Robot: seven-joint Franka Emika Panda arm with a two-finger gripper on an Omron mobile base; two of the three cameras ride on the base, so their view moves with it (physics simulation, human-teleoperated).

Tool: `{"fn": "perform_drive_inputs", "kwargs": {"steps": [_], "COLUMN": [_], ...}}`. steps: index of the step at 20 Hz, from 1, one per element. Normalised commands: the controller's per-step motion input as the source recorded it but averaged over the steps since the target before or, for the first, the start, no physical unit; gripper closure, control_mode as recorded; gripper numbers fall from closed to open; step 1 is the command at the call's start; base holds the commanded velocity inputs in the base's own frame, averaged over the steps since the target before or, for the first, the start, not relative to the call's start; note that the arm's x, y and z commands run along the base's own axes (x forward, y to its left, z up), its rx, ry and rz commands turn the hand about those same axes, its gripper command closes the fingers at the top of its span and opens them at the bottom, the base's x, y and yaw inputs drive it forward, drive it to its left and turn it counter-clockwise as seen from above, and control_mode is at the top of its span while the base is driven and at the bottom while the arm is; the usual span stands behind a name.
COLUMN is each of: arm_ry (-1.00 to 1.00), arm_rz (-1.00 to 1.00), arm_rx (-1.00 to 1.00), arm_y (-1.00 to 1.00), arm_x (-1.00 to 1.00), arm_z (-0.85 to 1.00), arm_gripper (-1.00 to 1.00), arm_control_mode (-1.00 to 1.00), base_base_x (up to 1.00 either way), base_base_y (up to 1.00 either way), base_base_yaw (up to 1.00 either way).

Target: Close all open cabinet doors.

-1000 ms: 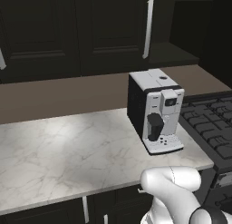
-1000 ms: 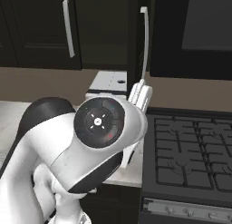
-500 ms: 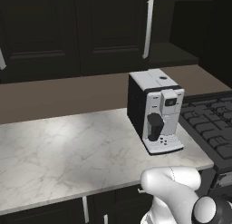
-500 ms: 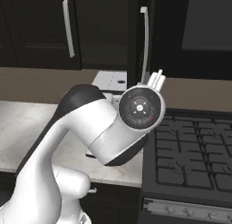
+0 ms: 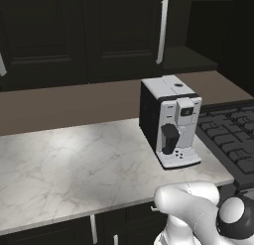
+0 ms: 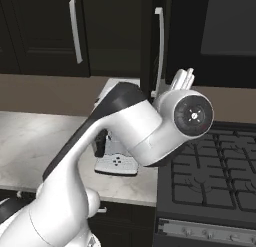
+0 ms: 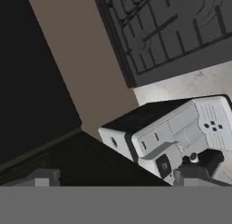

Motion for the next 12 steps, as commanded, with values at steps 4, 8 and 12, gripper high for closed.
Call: {"fn": "perform_drive_inputs", "kwargs": {"steps": [4, 8, 12], "arm_ry": [-0.10, -0.12, -0.11], "arm_rz": [0.23, 0.24, 0.22], "arm_rx": [0.11, 0.09, 0.07], "arm_y": [0.00, -0.03, -0.02], "arm_x": [0.36, 0.36, 0.29], "arm_z": [0.09, 0.11, 0.12], "arm_gripper": [-1.00, -1.00, -1.00], "arm_control_mode": [-1.00, -1.00, -1.00], "base_base_x": [0.00, 0.00, 0.00], "base_base_y": [0.00, 0.00, 0.00], "base_base_yaw": [0.00, 0.00, 0.00]}}
